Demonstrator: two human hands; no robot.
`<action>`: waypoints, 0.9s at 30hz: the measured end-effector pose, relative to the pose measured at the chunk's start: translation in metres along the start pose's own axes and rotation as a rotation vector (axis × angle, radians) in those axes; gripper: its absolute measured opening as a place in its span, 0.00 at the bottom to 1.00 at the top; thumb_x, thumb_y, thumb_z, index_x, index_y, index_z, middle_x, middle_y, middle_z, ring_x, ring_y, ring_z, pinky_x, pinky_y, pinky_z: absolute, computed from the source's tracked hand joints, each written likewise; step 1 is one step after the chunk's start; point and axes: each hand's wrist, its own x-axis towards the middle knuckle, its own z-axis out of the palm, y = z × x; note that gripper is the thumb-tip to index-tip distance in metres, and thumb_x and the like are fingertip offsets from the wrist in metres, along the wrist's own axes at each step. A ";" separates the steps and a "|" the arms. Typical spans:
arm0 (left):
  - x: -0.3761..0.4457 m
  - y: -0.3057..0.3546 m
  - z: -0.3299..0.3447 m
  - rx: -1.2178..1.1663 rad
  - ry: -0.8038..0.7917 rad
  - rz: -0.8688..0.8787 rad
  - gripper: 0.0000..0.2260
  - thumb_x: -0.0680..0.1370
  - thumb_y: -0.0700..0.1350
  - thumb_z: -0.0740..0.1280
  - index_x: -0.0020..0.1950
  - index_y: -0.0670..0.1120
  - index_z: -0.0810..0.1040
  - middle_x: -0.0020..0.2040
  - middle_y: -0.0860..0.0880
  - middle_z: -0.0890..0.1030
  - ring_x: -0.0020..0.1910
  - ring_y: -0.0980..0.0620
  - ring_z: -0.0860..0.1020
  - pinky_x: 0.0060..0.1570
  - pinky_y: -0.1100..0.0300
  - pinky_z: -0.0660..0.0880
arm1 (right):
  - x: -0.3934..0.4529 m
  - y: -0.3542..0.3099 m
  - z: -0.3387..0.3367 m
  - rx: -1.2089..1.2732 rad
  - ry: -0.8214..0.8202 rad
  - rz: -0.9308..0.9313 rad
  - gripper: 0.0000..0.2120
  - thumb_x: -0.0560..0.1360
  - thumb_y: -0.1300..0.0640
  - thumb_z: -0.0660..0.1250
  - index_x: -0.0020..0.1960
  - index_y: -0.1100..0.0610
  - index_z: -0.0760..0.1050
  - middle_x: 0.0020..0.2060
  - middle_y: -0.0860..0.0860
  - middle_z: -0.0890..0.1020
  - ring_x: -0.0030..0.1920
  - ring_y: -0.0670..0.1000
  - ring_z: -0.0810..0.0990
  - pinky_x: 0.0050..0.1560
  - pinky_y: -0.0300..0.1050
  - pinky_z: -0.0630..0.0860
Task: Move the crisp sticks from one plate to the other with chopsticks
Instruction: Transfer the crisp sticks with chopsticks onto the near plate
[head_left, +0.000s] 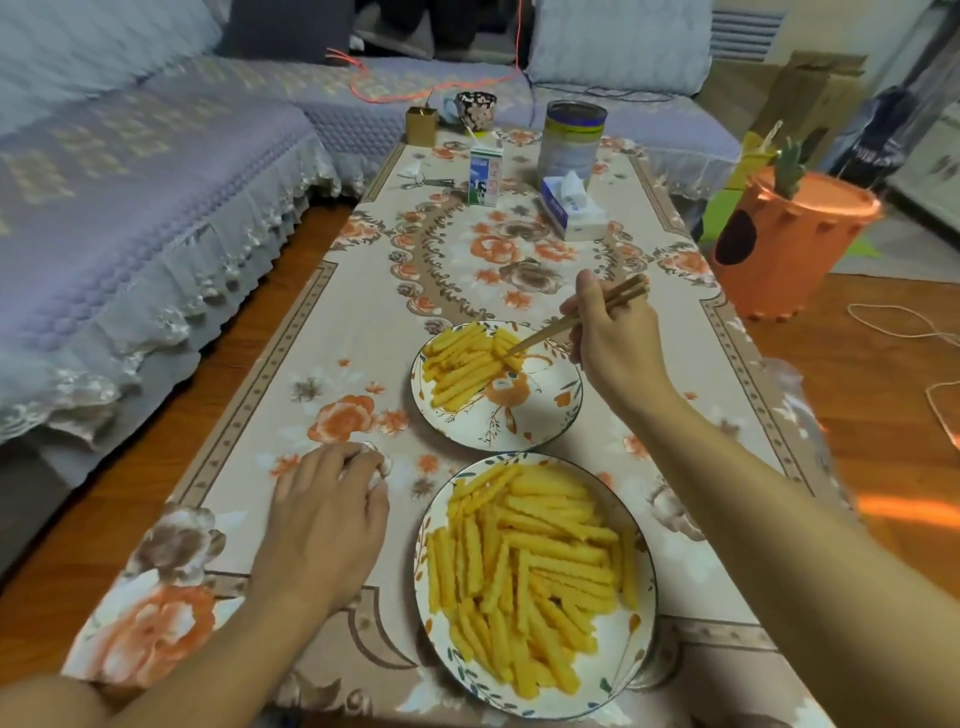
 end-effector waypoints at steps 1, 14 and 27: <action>0.000 0.000 0.000 -0.003 0.002 0.000 0.18 0.81 0.55 0.53 0.63 0.52 0.79 0.61 0.52 0.76 0.62 0.49 0.72 0.64 0.48 0.68 | -0.001 -0.002 -0.003 0.023 0.016 0.015 0.25 0.86 0.44 0.57 0.44 0.60 0.81 0.30 0.53 0.80 0.29 0.52 0.78 0.35 0.54 0.77; -0.002 0.003 -0.003 -0.028 0.015 0.001 0.13 0.84 0.51 0.59 0.64 0.51 0.78 0.63 0.49 0.77 0.64 0.45 0.71 0.65 0.44 0.67 | -0.143 -0.045 -0.131 0.235 0.153 0.355 0.27 0.87 0.46 0.55 0.42 0.65 0.78 0.21 0.49 0.75 0.22 0.49 0.74 0.23 0.44 0.72; -0.004 0.012 -0.012 0.086 -0.013 0.067 0.16 0.84 0.50 0.57 0.64 0.46 0.79 0.61 0.44 0.79 0.59 0.39 0.76 0.56 0.43 0.74 | -0.186 -0.057 -0.147 -0.102 0.046 0.269 0.26 0.84 0.45 0.58 0.40 0.64 0.79 0.24 0.56 0.78 0.21 0.51 0.76 0.21 0.42 0.72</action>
